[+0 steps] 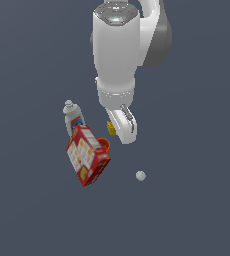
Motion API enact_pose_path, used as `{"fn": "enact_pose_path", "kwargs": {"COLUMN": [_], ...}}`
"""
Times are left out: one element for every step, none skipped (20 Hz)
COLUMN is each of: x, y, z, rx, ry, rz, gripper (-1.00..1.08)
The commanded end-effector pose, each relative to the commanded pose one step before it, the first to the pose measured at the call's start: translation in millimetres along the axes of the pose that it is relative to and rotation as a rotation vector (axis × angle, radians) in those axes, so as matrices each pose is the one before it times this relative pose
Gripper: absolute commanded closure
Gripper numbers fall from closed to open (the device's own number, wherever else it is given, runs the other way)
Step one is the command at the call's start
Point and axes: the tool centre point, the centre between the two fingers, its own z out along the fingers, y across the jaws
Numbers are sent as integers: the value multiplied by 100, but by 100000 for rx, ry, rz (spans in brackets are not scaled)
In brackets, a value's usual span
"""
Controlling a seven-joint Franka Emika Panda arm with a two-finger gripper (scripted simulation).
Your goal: Pick up a designated object from a clutter of objects.
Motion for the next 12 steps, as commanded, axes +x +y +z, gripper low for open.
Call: {"fn": "enact_pose_path", "kwargs": {"x": [894,331,323,314,306,298,291,277,257,238,220,158], "y": [-709,-276,-271,-266,-261,-256,-252,-242,-226,-211,-197,-200], "z": [-2083,-769,-746,-725,-703,-683,-663,-628,-582,-537,-496,-460], "rx": [-126,0,0,0,0,0,0,0,0,0,0,1], "ry": [-28,0,0,0,0,0,0,0,0,0,0,21], "rz": [-13,0,0,0,0,0,0,0,0,0,0,-66], "gripper": [108,108,108,108,108,108,108,108,108,108,108,108]}}
